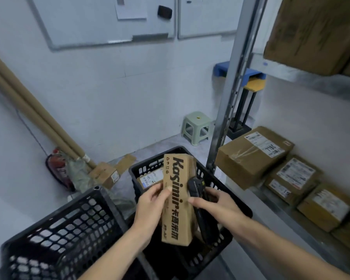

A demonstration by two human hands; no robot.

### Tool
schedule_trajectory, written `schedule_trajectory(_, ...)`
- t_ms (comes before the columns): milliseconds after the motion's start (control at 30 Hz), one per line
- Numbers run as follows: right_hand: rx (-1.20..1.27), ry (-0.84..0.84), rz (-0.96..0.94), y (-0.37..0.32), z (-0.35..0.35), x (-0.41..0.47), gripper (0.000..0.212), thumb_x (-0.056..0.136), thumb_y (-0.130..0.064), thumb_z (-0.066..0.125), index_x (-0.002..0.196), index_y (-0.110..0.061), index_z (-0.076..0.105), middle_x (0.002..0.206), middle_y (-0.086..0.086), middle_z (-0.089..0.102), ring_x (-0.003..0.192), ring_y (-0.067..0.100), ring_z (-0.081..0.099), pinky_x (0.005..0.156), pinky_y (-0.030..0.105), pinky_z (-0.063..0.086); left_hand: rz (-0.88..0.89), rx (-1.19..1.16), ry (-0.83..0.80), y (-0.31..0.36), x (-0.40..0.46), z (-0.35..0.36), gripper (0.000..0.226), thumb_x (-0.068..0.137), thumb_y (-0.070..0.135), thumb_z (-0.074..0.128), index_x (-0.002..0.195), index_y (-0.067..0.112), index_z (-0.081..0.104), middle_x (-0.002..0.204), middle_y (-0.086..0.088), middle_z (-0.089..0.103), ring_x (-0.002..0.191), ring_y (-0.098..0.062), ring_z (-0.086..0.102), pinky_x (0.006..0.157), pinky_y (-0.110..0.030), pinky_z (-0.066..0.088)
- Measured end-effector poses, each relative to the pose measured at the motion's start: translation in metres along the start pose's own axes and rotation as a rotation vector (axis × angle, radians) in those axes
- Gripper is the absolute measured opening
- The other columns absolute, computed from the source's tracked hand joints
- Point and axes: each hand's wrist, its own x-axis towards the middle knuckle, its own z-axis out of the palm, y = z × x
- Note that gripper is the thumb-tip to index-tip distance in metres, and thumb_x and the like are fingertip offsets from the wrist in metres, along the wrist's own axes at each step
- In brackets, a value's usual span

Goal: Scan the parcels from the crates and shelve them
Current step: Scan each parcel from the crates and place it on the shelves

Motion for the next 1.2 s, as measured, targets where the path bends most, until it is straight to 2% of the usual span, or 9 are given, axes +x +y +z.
schedule_trajectory(100,-0.012,0.021,-0.014,-0.016,0.004,-0.024,0.106,0.062,-0.055,0.093,0.151,-0.018,0.049,0.116,-0.01,0.075,0.098,0.003,0.075,0.082,0.019,0.056,0.013,-0.049,-0.066,0.014,-0.017,-0.014,0.016,0.098,0.023,0.063,0.111,0.028,0.071,0.104,0.009,0.078,0.094,-0.004,0.073,0.082,-0.029,0.055)
schedule_trajectory(267,-0.038,0.067,-0.039,-0.026,0.006,-0.057,0.086,0.07,-0.057,0.09,0.143,-0.025,0.059,0.113,-0.012,0.077,0.093,0.001,0.075,0.085,0.024,0.058,-0.001,-0.084,-0.193,0.024,-0.046,-0.015,0.035,0.096,0.042,0.061,0.129,0.031,0.06,0.112,0.001,0.076,0.105,-0.018,0.072,0.099,-0.047,0.054)
schedule_trajectory(400,-0.005,0.095,-0.043,-0.028,-0.001,-0.082,0.068,0.073,-0.052,0.091,0.13,-0.023,0.068,0.107,-0.009,0.08,0.094,0.009,0.077,0.081,0.026,0.059,0.041,-0.06,-0.227,0.027,-0.061,-0.006,0.024,0.102,0.046,0.045,0.116,0.044,0.064,0.117,0.009,0.073,0.113,-0.012,0.068,0.102,-0.051,0.05)
schedule_trajectory(500,0.028,0.131,-0.008,-0.023,-0.011,-0.098,0.087,0.061,-0.061,0.094,0.134,-0.024,0.065,0.115,-0.003,0.079,0.104,0.018,0.077,0.098,0.045,0.058,0.019,-0.046,-0.267,0.025,-0.071,-0.002,0.034,0.092,0.053,0.056,0.125,0.045,0.062,0.122,0.014,0.071,0.118,-0.009,0.064,0.106,-0.051,0.047)
schedule_trajectory(667,0.145,0.09,0.011,-0.025,-0.025,-0.138,0.032,0.094,-0.023,0.072,0.124,-0.013,0.068,0.109,0.008,0.08,0.096,0.021,0.078,0.069,0.027,0.061,-0.012,-0.023,-0.367,0.021,-0.089,0.016,0.058,0.078,0.066,0.066,0.133,0.046,0.058,0.131,0.018,0.066,0.127,-0.005,0.056,0.112,-0.05,0.041)
schedule_trajectory(867,0.072,0.205,0.012,-0.005,-0.051,-0.179,0.033,0.089,-0.037,0.078,0.12,-0.033,0.067,0.105,-0.008,0.08,0.097,0.01,0.077,0.091,0.038,0.06,-0.05,-0.059,-0.372,0.012,-0.118,0.048,0.072,0.074,0.059,0.073,0.137,0.028,0.058,0.12,0.012,0.073,0.104,-0.001,0.07,0.087,-0.032,0.058)
schedule_trajectory(1000,0.048,0.281,-0.03,0.011,-0.074,-0.208,0.04,0.081,-0.037,0.086,0.116,-0.036,0.066,0.096,-0.017,0.079,0.087,0.001,0.075,0.065,0.016,0.056,-0.021,-0.032,-0.357,0.007,-0.148,0.076,0.056,0.078,0.04,0.079,0.129,0.022,0.063,0.104,0.009,0.078,0.094,-0.009,0.074,0.082,-0.031,0.06)
schedule_trajectory(1100,0.027,0.32,-0.026,0.022,-0.086,-0.23,0.047,0.074,-0.043,0.09,0.113,-0.039,0.063,0.109,-0.015,0.075,0.096,0.003,0.072,0.071,0.017,0.055,0.033,-0.026,-0.307,0.0,-0.17,0.096,0.031,0.085,0.02,0.078,0.115,0.017,0.069,0.089,0.016,0.077,0.08,-0.003,0.074,0.061,-0.014,0.054)
schedule_trajectory(1200,0.034,0.354,-0.02,0.037,-0.097,-0.255,0.052,0.074,-0.041,0.092,0.118,-0.037,0.065,0.115,-0.015,0.072,0.1,0.002,0.071,0.074,0.019,0.056,0.042,-0.011,-0.287,-0.013,-0.191,0.112,0.031,0.082,0.021,0.081,0.11,0.023,0.068,0.09,0.015,0.077,0.082,-0.004,0.074,0.059,-0.013,0.054)
